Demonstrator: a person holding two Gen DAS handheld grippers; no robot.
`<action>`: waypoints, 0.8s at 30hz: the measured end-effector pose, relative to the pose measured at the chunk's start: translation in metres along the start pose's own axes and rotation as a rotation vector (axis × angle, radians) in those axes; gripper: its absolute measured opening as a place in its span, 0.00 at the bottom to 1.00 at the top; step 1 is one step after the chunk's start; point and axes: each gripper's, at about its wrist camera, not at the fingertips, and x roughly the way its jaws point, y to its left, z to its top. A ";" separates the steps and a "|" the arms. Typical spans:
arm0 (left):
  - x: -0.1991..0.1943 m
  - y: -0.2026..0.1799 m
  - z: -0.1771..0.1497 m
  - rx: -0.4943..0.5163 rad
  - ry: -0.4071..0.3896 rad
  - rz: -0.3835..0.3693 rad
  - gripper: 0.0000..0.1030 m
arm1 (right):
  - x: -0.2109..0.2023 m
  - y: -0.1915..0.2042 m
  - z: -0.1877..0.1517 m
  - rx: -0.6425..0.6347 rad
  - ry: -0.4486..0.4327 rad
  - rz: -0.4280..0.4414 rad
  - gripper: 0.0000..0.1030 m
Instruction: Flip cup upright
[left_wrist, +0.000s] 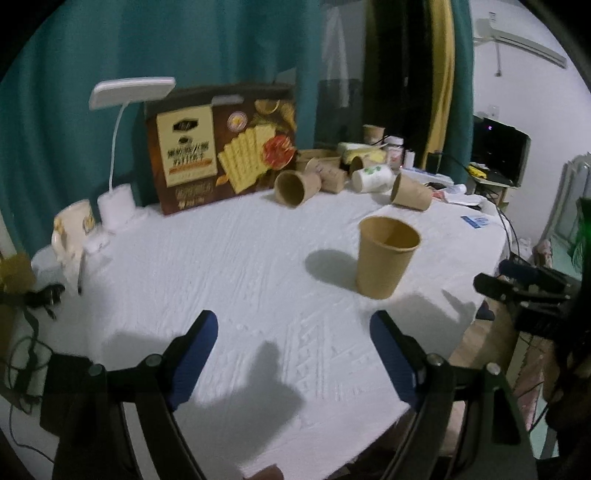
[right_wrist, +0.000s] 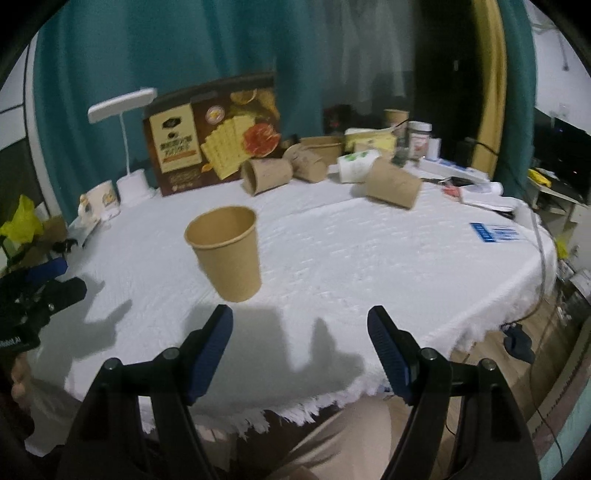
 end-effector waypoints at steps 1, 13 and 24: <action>-0.003 -0.003 0.002 0.011 -0.014 -0.002 0.84 | -0.006 -0.003 0.001 0.007 -0.008 -0.007 0.71; -0.044 -0.031 0.033 0.082 -0.183 -0.047 0.85 | -0.077 -0.023 0.028 0.039 -0.128 -0.081 0.71; -0.089 -0.030 0.068 0.034 -0.374 -0.085 0.94 | -0.144 -0.021 0.060 0.028 -0.279 -0.122 0.71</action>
